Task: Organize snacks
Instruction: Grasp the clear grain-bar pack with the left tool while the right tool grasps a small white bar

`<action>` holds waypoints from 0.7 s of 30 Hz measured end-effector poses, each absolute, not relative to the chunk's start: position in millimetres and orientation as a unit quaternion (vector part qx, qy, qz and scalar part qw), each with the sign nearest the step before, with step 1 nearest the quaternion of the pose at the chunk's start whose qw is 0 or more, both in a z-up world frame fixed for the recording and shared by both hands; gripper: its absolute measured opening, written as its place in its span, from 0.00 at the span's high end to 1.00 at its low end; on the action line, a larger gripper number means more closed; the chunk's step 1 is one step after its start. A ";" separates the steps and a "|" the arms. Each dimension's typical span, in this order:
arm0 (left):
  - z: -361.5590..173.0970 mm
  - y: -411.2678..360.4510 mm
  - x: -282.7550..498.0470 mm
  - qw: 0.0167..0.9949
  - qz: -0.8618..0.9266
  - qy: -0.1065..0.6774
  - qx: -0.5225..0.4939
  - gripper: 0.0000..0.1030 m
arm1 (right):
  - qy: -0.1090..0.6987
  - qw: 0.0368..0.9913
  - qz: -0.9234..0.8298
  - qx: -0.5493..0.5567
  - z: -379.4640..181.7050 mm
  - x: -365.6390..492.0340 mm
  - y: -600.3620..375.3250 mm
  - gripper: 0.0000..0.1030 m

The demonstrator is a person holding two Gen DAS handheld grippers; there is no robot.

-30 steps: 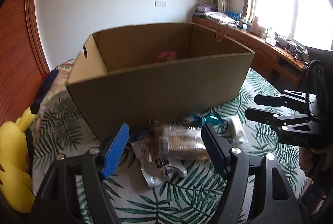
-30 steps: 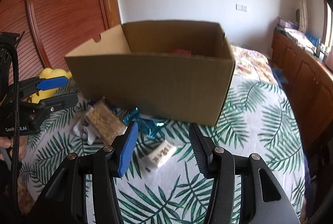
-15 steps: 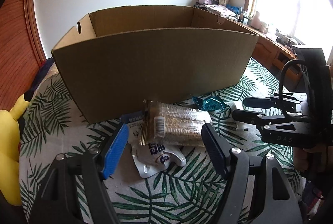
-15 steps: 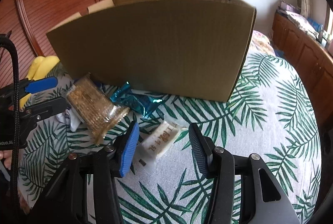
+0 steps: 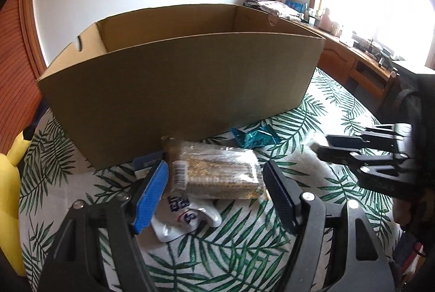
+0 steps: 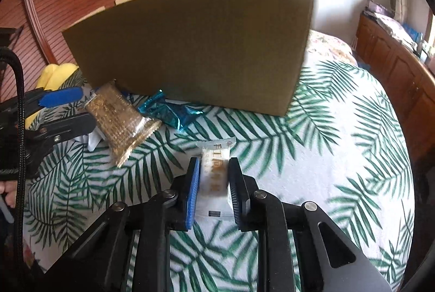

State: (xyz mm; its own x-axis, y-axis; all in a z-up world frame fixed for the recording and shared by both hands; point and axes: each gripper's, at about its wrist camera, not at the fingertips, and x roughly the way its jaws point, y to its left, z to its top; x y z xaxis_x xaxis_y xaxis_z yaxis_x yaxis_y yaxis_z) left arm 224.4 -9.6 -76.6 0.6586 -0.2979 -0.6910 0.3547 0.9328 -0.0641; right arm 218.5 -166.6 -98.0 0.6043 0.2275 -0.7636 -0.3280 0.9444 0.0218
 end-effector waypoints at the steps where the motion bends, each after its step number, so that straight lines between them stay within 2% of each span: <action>1: -76.9 -14.0 225.2 0.909 -0.179 0.373 0.043 0.29 | 0.415 0.894 0.155 -0.061 -97.3 213.2 -169.5 0.81; 8: -85.8 -33.4 233.8 0.907 -0.152 0.384 0.088 0.29 | 0.409 0.899 0.147 -0.062 -100.8 180.7 -187.7 0.81; 15: -93.4 -48.1 235.6 0.905 -0.143 0.385 0.115 0.17 | 0.405 0.900 0.152 -0.045 -104.1 170.3 -198.1 0.81; 21: -100.5 -57.5 241.8 0.900 -0.131 0.395 0.132 0.12 | 0.403 0.901 0.159 -0.033 -102.6 177.1 -192.5 0.81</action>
State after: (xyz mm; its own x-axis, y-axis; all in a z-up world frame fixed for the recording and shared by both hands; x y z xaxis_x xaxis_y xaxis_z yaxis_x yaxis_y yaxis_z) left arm 241.8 -57.5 -100.5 0.6541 -0.1316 -0.7449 0.3395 0.9311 0.1336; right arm 177.1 -192.6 -102.6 0.6255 0.2591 -0.7359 -0.3126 0.9474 0.0678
